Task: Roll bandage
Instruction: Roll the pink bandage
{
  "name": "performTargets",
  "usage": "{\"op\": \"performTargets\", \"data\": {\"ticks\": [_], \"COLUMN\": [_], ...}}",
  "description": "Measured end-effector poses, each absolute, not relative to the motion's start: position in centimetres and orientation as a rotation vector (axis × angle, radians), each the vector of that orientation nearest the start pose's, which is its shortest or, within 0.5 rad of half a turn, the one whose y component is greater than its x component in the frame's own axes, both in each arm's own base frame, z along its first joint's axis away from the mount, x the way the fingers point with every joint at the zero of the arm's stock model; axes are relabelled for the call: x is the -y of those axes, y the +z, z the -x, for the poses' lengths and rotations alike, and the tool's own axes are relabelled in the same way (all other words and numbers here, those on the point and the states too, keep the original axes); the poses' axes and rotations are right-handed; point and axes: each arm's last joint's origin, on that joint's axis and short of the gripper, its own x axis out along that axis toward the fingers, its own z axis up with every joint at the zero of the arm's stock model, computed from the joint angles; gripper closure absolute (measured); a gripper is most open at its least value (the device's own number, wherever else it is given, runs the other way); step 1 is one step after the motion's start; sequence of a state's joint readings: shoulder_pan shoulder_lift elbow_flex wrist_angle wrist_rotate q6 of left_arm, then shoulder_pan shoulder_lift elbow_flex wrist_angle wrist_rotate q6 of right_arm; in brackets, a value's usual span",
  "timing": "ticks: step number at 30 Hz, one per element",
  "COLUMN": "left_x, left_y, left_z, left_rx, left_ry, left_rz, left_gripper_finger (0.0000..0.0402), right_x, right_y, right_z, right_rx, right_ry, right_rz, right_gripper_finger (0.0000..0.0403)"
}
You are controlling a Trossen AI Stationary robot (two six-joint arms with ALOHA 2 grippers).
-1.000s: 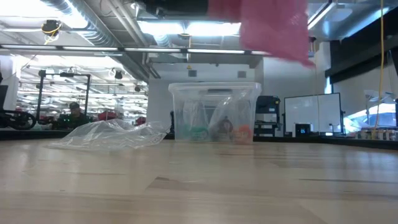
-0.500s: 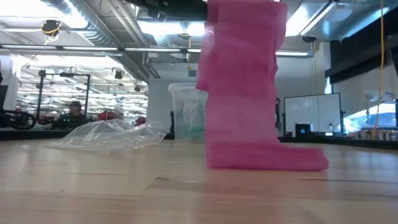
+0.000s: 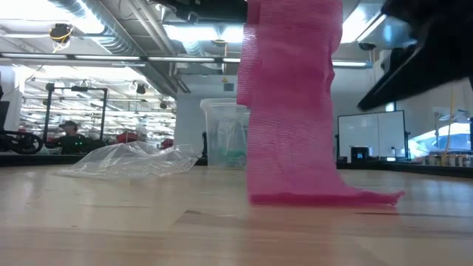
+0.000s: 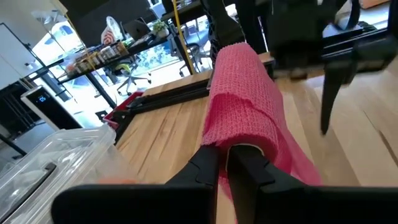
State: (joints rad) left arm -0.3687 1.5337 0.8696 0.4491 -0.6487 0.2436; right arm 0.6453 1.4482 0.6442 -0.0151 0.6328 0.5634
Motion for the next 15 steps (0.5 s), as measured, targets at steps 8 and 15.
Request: {"op": "performTargets", "data": {"ticks": [8,15], "left_x": [10.2,10.2], "left_y": [24.6,24.6], "left_z": [-31.4,-31.4], "left_rx": [-0.209,-0.213], "left_ry": [0.258,0.257], "left_rz": [-0.339,-0.341], "left_gripper_finger": [0.0389,0.0389], "right_x": [-13.9,-14.6], "right_y": [12.8,12.5], "right_z": [-24.4,-25.9], "right_rx": [-0.483,-0.453], "right_ry": [-0.158,-0.048], "right_rz": [-0.071,-0.065], "right_gripper_finger": [0.0173,0.0252]}}
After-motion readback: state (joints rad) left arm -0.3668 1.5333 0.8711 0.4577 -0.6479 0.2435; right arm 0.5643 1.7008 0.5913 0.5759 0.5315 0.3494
